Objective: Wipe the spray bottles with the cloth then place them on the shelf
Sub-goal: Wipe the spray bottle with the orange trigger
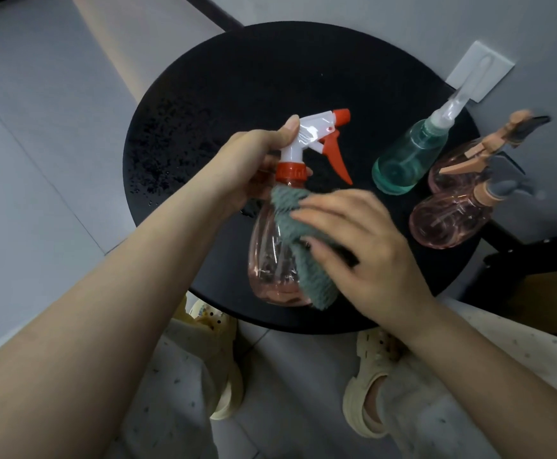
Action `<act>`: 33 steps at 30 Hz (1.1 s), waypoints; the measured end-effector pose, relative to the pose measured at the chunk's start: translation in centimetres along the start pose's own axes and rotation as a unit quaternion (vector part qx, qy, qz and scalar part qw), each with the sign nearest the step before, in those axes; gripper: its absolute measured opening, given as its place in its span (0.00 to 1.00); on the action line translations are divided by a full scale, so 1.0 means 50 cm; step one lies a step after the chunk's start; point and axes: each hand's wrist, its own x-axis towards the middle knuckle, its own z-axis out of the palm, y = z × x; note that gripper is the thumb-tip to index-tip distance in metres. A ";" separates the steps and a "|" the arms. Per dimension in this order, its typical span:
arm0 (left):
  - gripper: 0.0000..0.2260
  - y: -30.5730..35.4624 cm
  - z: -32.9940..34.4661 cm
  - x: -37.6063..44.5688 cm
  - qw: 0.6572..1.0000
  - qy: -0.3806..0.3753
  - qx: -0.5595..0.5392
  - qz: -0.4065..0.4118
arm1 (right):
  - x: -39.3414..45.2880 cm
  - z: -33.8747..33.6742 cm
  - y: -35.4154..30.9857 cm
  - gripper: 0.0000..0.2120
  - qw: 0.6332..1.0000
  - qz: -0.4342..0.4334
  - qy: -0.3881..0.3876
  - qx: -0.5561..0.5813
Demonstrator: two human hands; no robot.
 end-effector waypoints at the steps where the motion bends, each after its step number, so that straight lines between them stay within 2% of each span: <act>1: 0.27 -0.002 0.002 0.001 1.000 -0.006 0.004 -0.002 | 0.005 0.000 0.003 0.13 0.999 0.043 0.015 0.026; 3: 0.25 -0.004 0.002 0.004 1.000 -0.005 0.008 -0.004 | 0.011 0.002 0.007 0.14 0.993 0.097 0.028 0.066; 6: 0.27 -0.002 -0.006 0.007 1.000 -0.002 0.019 -0.007 | 0.010 0.005 0.001 0.15 0.992 0.094 0.026 0.075; 9: 0.17 0.005 -0.015 0.007 1.000 0.019 0.002 -0.006 | 0.000 0.001 -0.008 0.13 0.999 0.024 0.013 0.031; 14: 0.13 0.017 -0.029 0.004 0.999 0.038 -0.020 0.005 | -0.039 0.008 -0.007 0.11 0.985 -0.138 -0.061 -0.080; 16: 0.12 0.019 -0.031 0.005 0.999 0.045 -0.021 0.001 | -0.048 0.008 -0.002 0.12 0.976 -0.175 -0.079 -0.105; 20: 0.13 0.018 -0.024 0.009 0.999 0.037 -0.013 -0.005 | -0.033 -0.003 0.001 0.11 0.987 -0.129 -0.057 -0.078; 24: 0.14 0.012 -0.006 0.010 1.000 0.016 0.001 -0.003 | -0.002 -0.005 0.001 0.11 1.000 -0.016 0.007 -0.018; 28: 0.18 0.003 0.004 0.010 1.000 0.007 0.002 -0.003 | 0.017 0.002 0.002 0.14 0.994 0.090 0.052 0.045; 30: 0.17 0.003 0.002 0.010 1.000 0.011 -0.013 -0.008 | 0.015 0.007 -0.004 0.14 0.997 0.062 0.041 0.019; 33: 0.15 0.005 -0.003 0.013 0.999 0.020 -0.037 -0.019 | 0.000 0.013 -0.012 0.14 0.994 -0.081 -0.025 -0.072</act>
